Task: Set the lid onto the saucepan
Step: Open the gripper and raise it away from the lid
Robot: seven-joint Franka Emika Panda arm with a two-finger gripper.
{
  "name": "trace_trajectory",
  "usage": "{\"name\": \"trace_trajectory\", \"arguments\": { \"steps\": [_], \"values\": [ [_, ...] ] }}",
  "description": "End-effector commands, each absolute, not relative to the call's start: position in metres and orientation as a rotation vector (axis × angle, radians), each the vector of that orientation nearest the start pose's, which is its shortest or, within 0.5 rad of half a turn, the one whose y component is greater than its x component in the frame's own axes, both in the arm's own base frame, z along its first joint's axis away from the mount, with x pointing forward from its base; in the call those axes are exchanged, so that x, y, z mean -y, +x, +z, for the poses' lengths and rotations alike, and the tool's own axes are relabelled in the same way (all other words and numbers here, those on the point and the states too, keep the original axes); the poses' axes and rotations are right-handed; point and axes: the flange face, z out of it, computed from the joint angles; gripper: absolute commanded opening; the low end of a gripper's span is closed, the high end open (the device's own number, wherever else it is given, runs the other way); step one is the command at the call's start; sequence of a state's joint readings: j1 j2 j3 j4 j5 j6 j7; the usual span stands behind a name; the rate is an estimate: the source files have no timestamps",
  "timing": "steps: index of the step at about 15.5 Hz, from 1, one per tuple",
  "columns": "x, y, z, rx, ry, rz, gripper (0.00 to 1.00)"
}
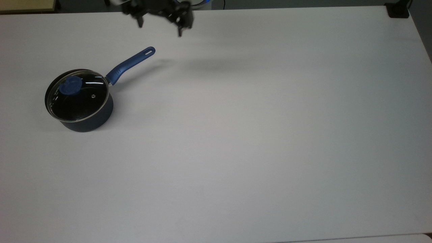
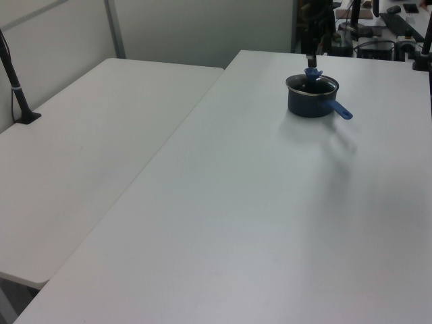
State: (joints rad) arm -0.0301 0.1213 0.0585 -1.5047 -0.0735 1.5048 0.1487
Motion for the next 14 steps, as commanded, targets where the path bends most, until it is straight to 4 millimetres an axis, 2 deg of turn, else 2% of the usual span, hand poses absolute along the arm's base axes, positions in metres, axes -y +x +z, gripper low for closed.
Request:
{"name": "trace_trajectory", "arguments": {
  "steps": [1, 2, 4, 5, 10, 14],
  "values": [
    [-0.009, 0.560, 0.604, 0.228, -3.191, 0.193, 1.00],
    [-0.010, 0.558, 0.608, 0.196, -3.196, 0.180, 1.00],
    [-0.030, 0.559, 0.609, 0.153, -3.223, 0.158, 1.00],
    [-0.034, 0.561, 0.606, 0.114, -3.239, 0.159, 1.00],
    [-0.035, 0.572, 0.610, -0.046, -3.256, 0.019, 1.00],
    [-0.032, 0.572, 0.610, -0.064, -3.254, 0.024, 1.00]
  ]
}}
